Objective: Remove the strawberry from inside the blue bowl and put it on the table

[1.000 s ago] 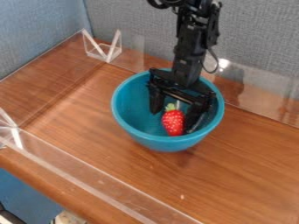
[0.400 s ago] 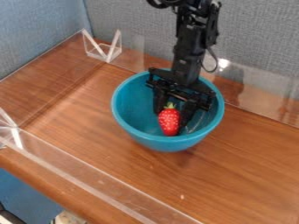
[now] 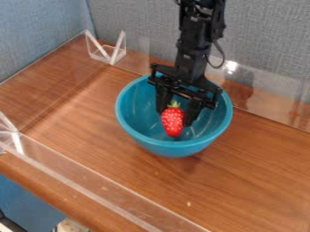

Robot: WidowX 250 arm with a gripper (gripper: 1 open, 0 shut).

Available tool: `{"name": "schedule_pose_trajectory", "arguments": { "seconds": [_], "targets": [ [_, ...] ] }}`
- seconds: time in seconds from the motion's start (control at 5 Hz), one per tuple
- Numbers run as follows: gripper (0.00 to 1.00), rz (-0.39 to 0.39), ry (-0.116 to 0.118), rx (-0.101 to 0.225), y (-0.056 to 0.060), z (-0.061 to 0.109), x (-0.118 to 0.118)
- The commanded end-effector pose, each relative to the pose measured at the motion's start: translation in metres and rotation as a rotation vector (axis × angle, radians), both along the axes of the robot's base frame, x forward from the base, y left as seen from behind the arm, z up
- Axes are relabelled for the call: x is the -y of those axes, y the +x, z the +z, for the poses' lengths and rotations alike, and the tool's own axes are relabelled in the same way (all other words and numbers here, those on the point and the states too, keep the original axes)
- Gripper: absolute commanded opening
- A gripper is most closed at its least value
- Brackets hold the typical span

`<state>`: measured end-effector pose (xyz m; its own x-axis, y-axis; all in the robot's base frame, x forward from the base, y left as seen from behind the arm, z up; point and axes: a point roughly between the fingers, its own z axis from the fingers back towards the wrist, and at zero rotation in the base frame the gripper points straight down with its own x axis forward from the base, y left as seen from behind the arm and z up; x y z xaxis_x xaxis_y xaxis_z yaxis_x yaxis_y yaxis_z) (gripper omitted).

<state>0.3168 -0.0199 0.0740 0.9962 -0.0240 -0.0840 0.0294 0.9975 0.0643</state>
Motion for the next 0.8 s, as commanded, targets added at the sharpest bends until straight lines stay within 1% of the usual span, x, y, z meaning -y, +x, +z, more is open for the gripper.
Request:
{"name": "schedule_pose_trajectory", "arguments": {
  "seconds": [0.0,0.2,0.4,0.6],
  "targets": [
    [0.00,0.015,-0.008,0.084,0.001,0.031,-0.006],
    [0.00,0.011,-0.011,0.112,-0.003,0.046,-0.006],
    [0.00,0.009,-0.012,0.150,-0.007,0.066,-0.008],
    [0.00,0.051,-0.008,0.171,-0.016,0.080,-0.024]
  ]
}}
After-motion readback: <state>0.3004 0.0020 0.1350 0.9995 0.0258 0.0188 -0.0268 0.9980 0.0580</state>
